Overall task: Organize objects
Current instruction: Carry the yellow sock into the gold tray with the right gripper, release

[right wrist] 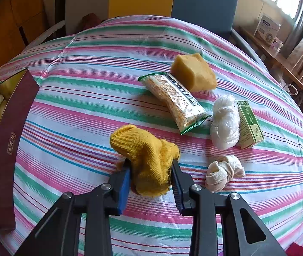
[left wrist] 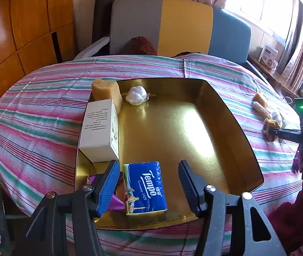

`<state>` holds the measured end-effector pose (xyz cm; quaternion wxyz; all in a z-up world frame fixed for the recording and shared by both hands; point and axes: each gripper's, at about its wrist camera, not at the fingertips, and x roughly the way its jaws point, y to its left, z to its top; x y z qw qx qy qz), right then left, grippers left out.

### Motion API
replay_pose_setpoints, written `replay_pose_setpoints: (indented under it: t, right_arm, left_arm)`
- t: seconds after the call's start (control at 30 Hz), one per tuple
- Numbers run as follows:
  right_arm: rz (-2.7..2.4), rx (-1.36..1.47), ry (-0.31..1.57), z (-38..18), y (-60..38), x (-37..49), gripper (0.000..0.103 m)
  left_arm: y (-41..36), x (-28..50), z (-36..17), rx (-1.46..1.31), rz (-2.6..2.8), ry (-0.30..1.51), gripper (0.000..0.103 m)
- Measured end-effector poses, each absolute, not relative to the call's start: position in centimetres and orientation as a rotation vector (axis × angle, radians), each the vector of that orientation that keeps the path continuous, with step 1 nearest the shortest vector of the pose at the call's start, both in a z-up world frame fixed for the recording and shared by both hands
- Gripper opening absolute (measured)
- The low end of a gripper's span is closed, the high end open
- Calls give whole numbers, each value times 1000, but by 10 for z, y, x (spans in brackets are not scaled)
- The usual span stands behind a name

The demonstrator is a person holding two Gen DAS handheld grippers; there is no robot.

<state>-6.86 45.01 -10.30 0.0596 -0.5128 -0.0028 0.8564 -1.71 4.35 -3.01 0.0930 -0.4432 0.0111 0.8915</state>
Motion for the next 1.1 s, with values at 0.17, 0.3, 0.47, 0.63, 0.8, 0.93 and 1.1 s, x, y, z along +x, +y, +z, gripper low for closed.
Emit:
replay_pose_setpoints:
  t: [0.17, 0.3, 0.47, 0.63, 0.8, 0.93, 1.1]
  right_arm:
    - [2591, -1526, 28, -101, 456, -68, 32]
    - [2580, -1513, 94, -94, 462, -66, 30]
    - [2619, -1441, 147, -62, 456, -57, 30]
    - [2793, -1358, 156, -8, 406, -55, 30]
    - [3032, -1395, 208, 25, 315, -68, 31]
    - [3108, -1569, 252, 11, 235, -93, 31]
    - [2992, -1792, 296, -41, 160, -139, 31]
  left_arm:
    - [40, -17, -28, -1314, 2646, 12, 58]
    - [34, -18, -29, -1322, 2636, 7, 58]
    - [19, -20, -28, -1314, 2646, -43, 58]
    - [-5, -22, -29, -1315, 2670, -141, 58]
    - [-28, -20, -31, -1332, 2700, -173, 58]
    - [-44, -19, -33, -1341, 2707, -212, 58]
    - [-64, -22, -44, -1396, 2697, -289, 58]
